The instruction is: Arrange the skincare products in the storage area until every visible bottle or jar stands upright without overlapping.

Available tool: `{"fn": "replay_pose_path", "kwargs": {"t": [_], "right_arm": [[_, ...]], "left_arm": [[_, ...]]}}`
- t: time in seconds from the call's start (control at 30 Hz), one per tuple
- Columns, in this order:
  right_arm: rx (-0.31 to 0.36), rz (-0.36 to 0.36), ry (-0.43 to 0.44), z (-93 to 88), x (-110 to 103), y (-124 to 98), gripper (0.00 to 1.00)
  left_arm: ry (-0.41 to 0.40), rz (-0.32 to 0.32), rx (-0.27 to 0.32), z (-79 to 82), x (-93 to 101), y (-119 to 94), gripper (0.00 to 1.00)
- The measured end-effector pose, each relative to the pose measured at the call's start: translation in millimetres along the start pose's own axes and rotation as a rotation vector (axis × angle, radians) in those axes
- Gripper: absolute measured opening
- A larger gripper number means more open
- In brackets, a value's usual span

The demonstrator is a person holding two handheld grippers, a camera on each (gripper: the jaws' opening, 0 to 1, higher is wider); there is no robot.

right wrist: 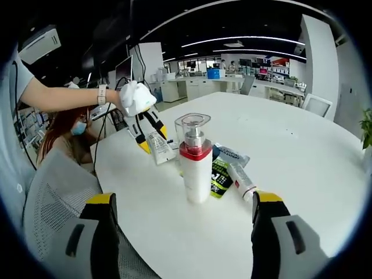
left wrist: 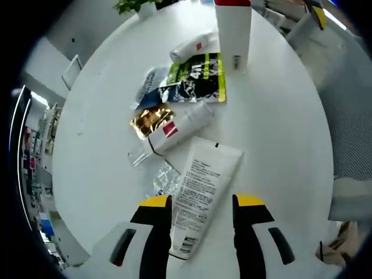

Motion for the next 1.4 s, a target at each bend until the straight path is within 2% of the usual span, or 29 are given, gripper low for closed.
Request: {"fn": "replay_pose_path", "kwargs": {"t": [0.2, 0.53, 0.7, 0.87, 0.93, 1.17, 1.4], "right_arm": [[-0.009, 0.001, 0.006, -2.8, -1, 0, 0.96], [-0.003, -0.006, 0.030, -2.3, 3, -4, 0.95], [-0.013, -0.002, 0.029, -4.3, 2, -4, 0.95], [-0.012, -0.007, 0.035, -4.5, 4, -4, 0.95], [-0.011, -0.009, 0.037, -4.3, 5, -4, 0.95], [-0.017, -0.014, 0.040, -5.9, 7, -4, 0.94], [-0.024, -0.013, 0.045, -9.3, 5, -3, 0.94]], "left_arm": [[0.047, -0.025, -0.058, -5.7, -0.6, 8, 0.39], [0.082, -0.053, -0.093, -6.4, -3.8, 13, 0.37], [0.155, -0.071, -0.132, -6.5, -3.2, 14, 0.35], [0.187, -0.084, -0.151, -5.3, -1.5, 15, 0.34], [0.230, -0.099, -0.153, -5.1, 1.2, 15, 0.33], [0.229, -0.125, -0.163, -5.2, 1.1, 17, 0.32], [0.281, -0.157, -0.227, -3.7, 2.6, 20, 0.32]]}}
Point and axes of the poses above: the point that each gripper's makers call its tool centre point, and the gripper's own axes: y roughly forward along the fingers, x roughly to its right, z roughly out of its top, the point moved 2 cm from there along -y, roughly backward along the fingers, and after that the axes turned 11 degrees about -y, right-handed, at the moved point
